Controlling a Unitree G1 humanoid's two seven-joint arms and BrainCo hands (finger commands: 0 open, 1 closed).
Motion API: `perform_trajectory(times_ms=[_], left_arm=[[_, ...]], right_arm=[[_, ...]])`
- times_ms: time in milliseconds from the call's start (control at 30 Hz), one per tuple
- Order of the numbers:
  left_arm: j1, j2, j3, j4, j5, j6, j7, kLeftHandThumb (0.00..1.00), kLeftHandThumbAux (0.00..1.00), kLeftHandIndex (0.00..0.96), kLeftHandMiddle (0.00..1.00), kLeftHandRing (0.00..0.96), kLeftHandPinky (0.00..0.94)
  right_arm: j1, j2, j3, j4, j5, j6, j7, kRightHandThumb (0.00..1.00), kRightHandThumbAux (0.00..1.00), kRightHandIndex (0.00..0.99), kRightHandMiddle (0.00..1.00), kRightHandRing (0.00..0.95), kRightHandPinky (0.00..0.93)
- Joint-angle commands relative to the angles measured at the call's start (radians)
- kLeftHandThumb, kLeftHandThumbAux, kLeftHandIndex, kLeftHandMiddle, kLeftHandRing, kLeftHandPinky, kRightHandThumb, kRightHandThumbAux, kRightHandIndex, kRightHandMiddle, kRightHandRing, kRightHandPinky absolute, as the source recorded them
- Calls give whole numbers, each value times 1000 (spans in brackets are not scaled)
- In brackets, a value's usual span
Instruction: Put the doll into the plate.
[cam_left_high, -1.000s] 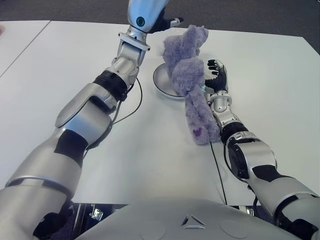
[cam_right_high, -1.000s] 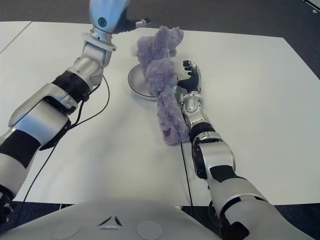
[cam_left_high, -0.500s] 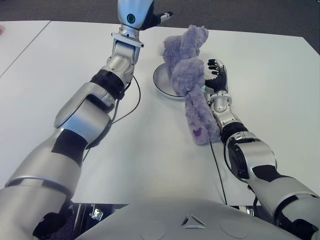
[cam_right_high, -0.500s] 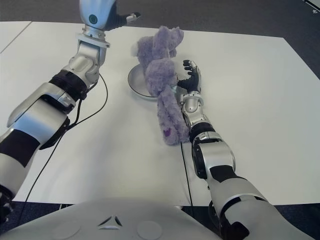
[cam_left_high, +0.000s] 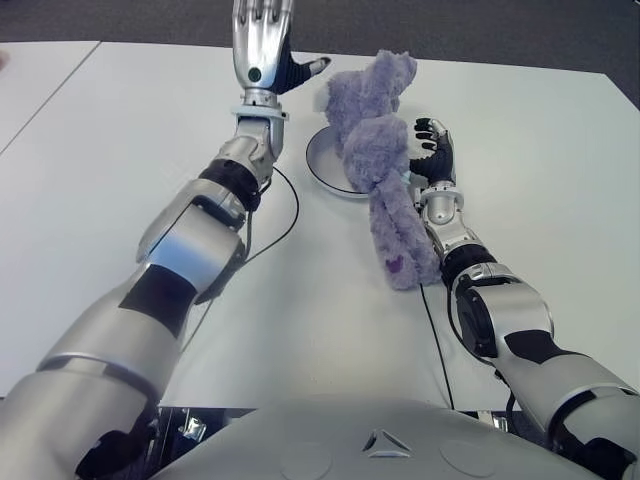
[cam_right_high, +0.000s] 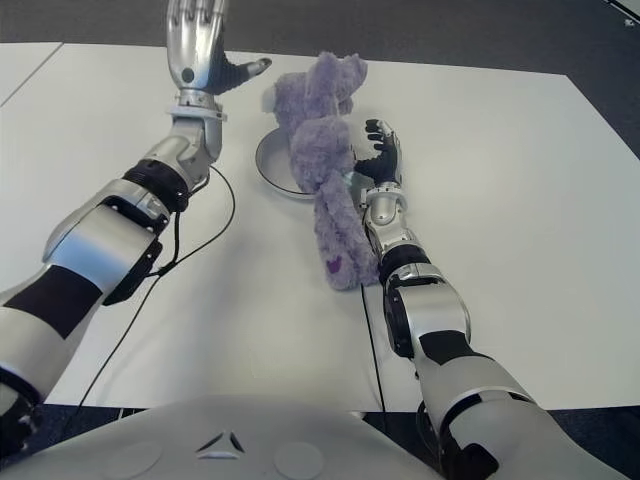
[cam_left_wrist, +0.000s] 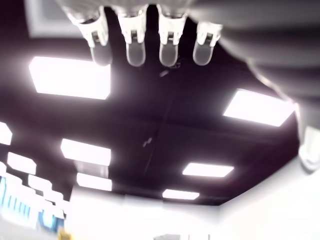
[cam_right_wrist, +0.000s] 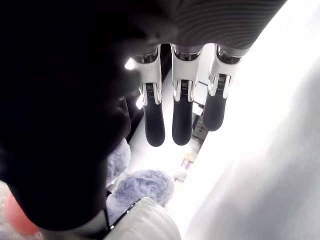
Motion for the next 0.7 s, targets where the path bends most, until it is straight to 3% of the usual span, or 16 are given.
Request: perform_trajectory(times_ms=[33, 300, 700], left_arm=[[152, -39, 132, 118, -155, -122, -71, 0, 582, 0, 0, 0, 2], [307, -89, 266, 131, -305, -227, -132, 3, 675, 0, 0, 22, 113], [389, -103, 337, 136, -377, -312, -230, 0, 673, 0, 51, 75, 142]], right_arm=[[301, 99, -20, 152, 32, 24, 42, 0, 977, 240, 285, 267, 267], [308, 96, -38, 151, 36, 1, 54, 0, 941, 248, 292, 272, 267], [313, 93, -52, 148, 47, -8, 73, 0, 899, 259, 300, 276, 265]])
